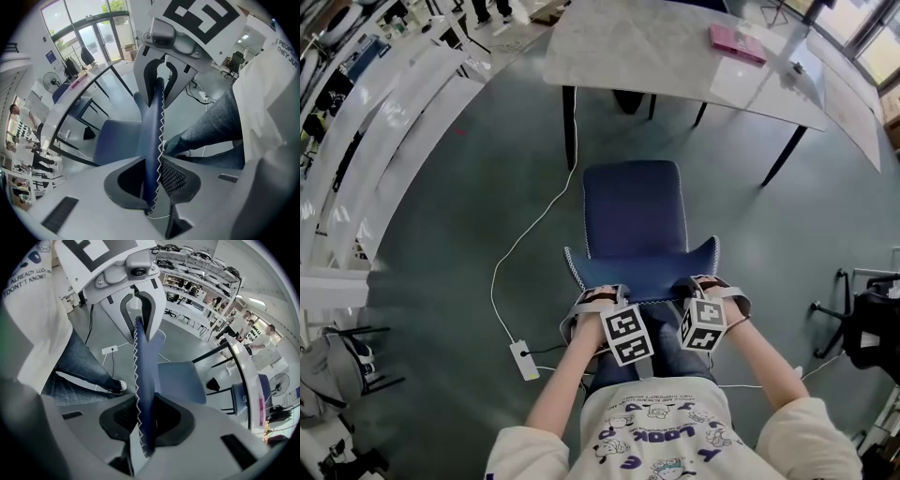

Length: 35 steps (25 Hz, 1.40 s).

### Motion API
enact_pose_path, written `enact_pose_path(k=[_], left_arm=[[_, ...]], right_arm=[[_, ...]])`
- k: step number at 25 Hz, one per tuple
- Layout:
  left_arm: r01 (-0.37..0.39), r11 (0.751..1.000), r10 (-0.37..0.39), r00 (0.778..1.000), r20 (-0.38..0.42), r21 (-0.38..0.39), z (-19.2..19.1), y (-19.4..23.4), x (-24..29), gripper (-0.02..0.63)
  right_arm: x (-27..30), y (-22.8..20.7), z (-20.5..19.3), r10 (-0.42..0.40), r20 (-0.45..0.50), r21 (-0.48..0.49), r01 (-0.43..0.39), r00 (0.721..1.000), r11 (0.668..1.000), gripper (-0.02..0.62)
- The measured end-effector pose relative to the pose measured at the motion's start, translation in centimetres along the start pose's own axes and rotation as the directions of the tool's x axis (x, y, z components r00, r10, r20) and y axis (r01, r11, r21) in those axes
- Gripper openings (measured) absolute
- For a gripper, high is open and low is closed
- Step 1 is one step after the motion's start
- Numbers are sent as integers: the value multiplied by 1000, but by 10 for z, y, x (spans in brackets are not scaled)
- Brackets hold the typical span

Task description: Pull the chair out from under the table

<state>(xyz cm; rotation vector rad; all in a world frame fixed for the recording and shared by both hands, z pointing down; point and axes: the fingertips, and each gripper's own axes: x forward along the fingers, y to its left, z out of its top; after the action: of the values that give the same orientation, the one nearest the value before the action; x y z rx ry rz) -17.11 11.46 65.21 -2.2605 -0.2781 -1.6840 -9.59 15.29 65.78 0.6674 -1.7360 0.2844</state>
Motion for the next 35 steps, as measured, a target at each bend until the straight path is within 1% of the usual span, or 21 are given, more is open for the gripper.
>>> enact_pose_path(k=[4,8,12,14,15,16,18,20,22,23,26,28,30,32,34,35], left_arm=[[-5,1000,5,1000,5,0,0,-2,0,91],[6,1000,-6,1000,12,3,2,-4,1,97],[23,999,-20,998,56,-49,4,-4,-3,110],[35,996,-27,996,85,-85,4,-3,-4,125],[44,994,-33,994,100,-104,4,-3,-4,131],[56,991,-41,992,117,-125,5,-3,-4,142],[85,982,-59,987,152,-169,7,-3,-6,167],[110,973,-72,980,186,-203,7,-1,-13,196],[124,966,-73,973,219,-228,8,3,-22,222],[129,962,-73,970,232,-239,7,5,-26,222],[135,952,-60,962,265,-274,6,12,-41,233],[122,944,-25,953,303,-308,9,21,-55,223],[100,933,27,938,345,-345,14,34,-74,203],[63,926,87,923,374,-371,19,50,-94,199],[12,921,154,907,392,-390,24,68,-113,186],[-18,915,194,896,399,-404,26,78,-124,175]], right_arm=[[0,3,-1,-12,-2,9,12,1000,1000,75],[0,3,-3,-14,1,10,14,1000,1000,78],[-4,4,-3,-15,10,27,15,1000,1000,91],[-4,3,-3,-10,26,70,8,1000,997,107],[-5,4,-2,2,42,107,-6,999,994,129],[-6,5,-1,19,64,148,-29,998,989,164],[-10,7,2,51,109,215,-73,993,974,249],[-16,6,6,54,146,255,-91,988,963,281],[-22,5,11,51,177,284,-101,983,954,287],[-25,4,13,53,197,302,-112,979,947,288],[-38,-4,27,48,287,375,-158,957,914,287],[-50,-15,35,5,348,417,-159,938,895,281],[-67,-30,44,-57,399,454,-143,915,879,269],[-89,-48,54,-134,446,496,-120,885,860,252],[-112,-70,64,-227,480,541,-82,848,837,233],[-124,-81,70,-279,492,562,-56,825,825,217]])
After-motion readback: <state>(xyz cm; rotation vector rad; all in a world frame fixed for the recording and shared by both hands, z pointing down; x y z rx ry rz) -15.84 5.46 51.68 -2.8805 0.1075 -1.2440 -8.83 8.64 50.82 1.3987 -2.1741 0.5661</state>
